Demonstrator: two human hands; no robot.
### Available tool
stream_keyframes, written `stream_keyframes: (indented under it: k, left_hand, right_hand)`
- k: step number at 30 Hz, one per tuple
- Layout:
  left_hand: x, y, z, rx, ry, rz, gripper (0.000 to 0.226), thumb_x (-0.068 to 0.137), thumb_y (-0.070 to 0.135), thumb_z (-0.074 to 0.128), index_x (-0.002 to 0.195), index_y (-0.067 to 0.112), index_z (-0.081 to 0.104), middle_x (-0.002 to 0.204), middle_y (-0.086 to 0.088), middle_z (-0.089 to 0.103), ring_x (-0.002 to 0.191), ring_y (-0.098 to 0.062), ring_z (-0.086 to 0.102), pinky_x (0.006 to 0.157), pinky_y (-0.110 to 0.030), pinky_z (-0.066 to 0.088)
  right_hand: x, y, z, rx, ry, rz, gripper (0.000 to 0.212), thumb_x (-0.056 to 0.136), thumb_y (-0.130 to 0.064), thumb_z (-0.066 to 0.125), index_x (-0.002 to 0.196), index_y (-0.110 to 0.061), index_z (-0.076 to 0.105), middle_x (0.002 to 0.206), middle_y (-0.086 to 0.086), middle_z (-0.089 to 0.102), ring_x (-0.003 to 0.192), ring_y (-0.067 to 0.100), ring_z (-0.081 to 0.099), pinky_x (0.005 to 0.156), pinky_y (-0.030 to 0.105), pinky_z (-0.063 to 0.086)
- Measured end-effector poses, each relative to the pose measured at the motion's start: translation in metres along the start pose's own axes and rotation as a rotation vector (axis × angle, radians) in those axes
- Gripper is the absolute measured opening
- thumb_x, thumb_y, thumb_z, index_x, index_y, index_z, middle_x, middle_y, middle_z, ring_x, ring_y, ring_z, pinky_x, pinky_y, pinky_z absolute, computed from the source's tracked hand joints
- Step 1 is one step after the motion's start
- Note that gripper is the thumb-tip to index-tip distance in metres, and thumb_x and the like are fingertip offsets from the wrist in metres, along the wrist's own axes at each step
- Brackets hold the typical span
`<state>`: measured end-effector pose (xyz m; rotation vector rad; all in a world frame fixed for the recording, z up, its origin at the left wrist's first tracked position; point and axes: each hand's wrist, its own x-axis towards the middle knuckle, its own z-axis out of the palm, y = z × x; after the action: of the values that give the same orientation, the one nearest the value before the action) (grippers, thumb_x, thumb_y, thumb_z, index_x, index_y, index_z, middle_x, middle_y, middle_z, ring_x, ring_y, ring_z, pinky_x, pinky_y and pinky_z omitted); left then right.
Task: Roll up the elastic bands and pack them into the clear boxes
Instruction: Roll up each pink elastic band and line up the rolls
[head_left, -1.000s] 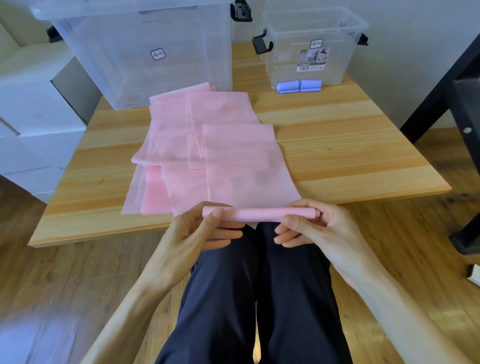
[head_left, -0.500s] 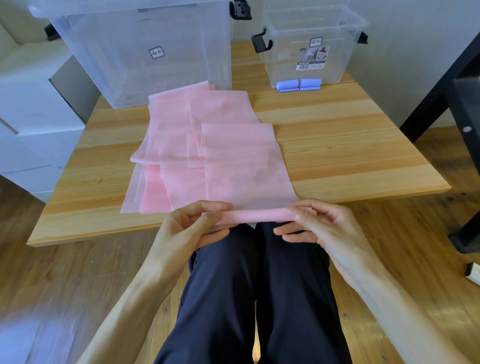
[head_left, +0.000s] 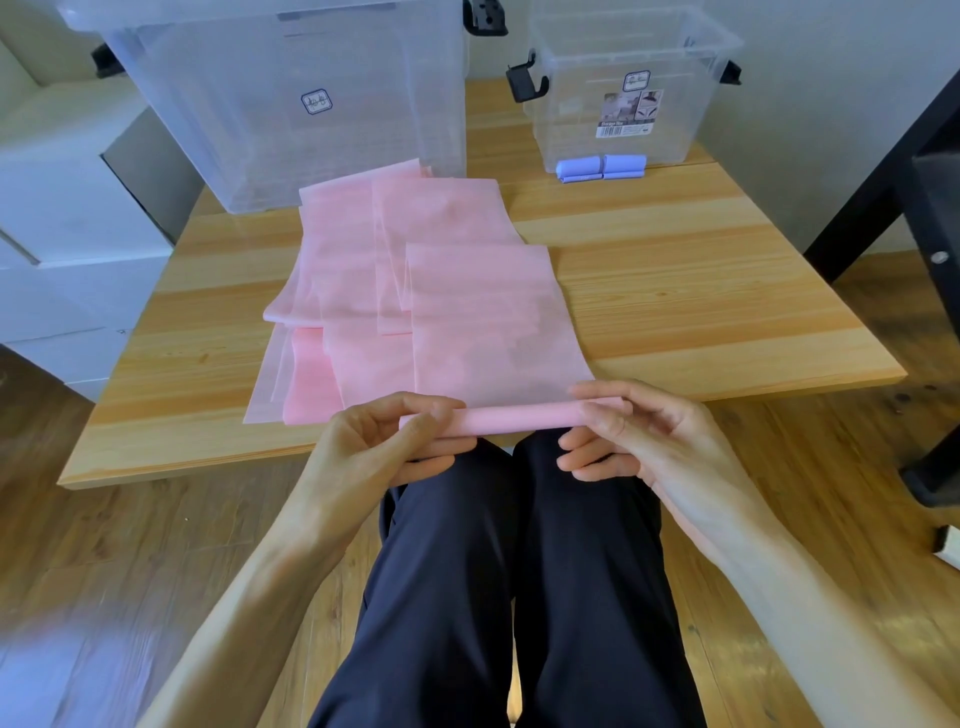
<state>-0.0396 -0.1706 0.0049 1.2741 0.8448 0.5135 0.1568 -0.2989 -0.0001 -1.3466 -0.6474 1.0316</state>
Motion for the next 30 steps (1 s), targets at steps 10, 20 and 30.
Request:
stream_keyframes:
  k: [10, 20, 30]
  left_hand:
    - [0.001, 0.007, 0.004, 0.03, -0.005, -0.06, 0.038, 0.084, 0.04, 0.055, 0.104, 0.014, 0.074, 0.092, -0.008, 0.078, 0.09, -0.016, 0.075, 0.069, -0.017, 0.057]
    - [0.003, 0.002, 0.001, 0.009, -0.012, -0.05, 0.041, 0.085, 0.04, 0.055, 0.109, 0.011, 0.072, 0.097, -0.009, 0.078, 0.096, -0.017, 0.074, 0.077, -0.02, 0.059]
    - [0.002, -0.003, 0.0, 0.082, -0.007, 0.035, 0.036, 0.09, 0.036, 0.053, 0.109, 0.01, 0.07, 0.095, -0.008, 0.078, 0.095, -0.017, 0.074, 0.08, -0.021, 0.058]
  right_hand:
    - [0.002, -0.001, 0.0, -0.05, -0.038, 0.009, 0.034, 0.084, -0.029, 0.063, 0.107, -0.005, 0.07, 0.089, 0.019, 0.075, 0.081, 0.034, 0.074, 0.067, 0.03, 0.061]
    - [0.003, 0.002, -0.001, -0.074, -0.033, 0.025, 0.028, 0.085, -0.023, 0.066, 0.105, -0.005, 0.07, 0.081, 0.019, 0.074, 0.072, 0.033, 0.074, 0.06, 0.029, 0.06]
    - [0.004, 0.005, 0.001, -0.183, -0.086, 0.002, 0.025, 0.088, -0.02, 0.066, 0.11, -0.009, 0.068, 0.078, 0.009, 0.073, 0.073, 0.03, 0.074, 0.071, 0.037, 0.062]
